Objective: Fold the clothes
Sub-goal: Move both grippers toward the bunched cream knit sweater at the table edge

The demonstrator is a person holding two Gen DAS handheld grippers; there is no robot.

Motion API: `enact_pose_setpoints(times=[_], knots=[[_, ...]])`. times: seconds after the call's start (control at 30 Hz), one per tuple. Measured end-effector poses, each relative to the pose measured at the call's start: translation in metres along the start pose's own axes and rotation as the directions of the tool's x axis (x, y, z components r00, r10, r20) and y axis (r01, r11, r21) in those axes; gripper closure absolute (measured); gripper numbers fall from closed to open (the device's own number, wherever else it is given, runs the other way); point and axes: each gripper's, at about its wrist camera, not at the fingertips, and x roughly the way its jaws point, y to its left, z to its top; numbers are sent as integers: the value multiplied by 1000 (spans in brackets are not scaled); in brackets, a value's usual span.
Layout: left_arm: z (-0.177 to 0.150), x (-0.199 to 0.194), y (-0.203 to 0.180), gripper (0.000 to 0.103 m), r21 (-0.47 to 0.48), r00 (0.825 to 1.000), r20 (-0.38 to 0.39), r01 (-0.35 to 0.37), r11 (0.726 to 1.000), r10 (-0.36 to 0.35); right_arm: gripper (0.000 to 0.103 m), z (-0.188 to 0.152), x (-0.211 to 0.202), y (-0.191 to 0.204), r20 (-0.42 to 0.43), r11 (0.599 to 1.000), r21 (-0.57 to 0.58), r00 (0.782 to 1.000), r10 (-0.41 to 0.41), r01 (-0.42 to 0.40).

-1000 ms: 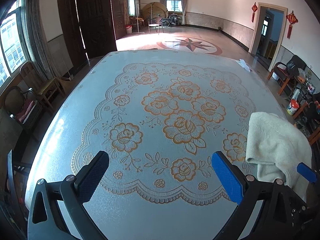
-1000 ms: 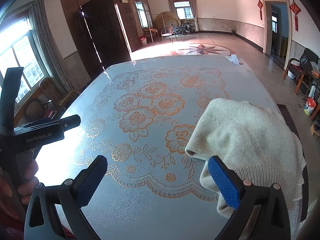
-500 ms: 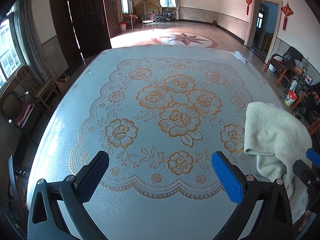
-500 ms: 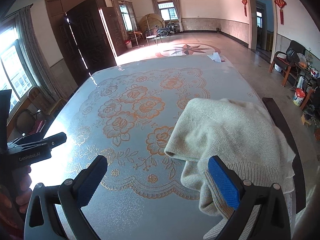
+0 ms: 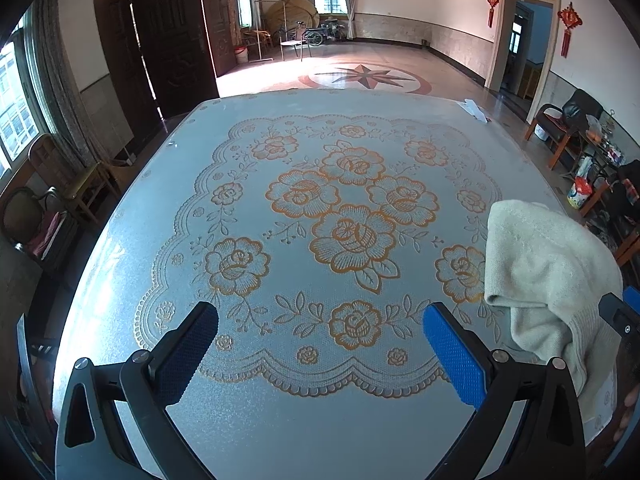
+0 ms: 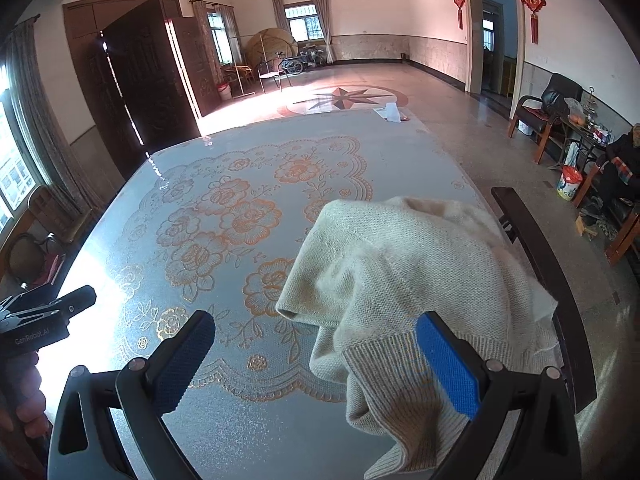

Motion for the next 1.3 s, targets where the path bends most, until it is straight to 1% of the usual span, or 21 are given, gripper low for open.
enact_pose_setpoints(times=[0.13,0.23,0.47,0.83,0.93,1.0,1.17,1.3], knots=[[0,0,0,0,1,1000,4,5,1000,-5,0,1,0,-4,6,1000,12,1000,-23,23],[-1,-1,0,0,3,1000,10,5,1000,-5,0,2,1,-6,-5,999,10,999,-48,48],[-1,1,0,0,-1,1000,2,21,1000,-21,0,5,8,-10,-31,990,-8,989,-142,142],[-2,1,-6,0,15,999,4,35,999,-35,0,6,5,-12,-30,988,-13,987,-155,155],[-1,6,-10,0,6,998,-15,66,998,-66,0,7,4,-13,-29,988,-8,987,-155,155],[-1,8,-18,0,17,996,-25,82,996,-81,0,7,2,-15,-27,987,-4,987,-158,158],[4,9,-46,0,93,994,-22,108,990,-106,0,3,-2,-25,-30,982,17,982,-187,188],[11,6,-76,0,166,988,-13,154,974,-154,0,-2,-6,-38,-44,973,49,974,-224,226]])
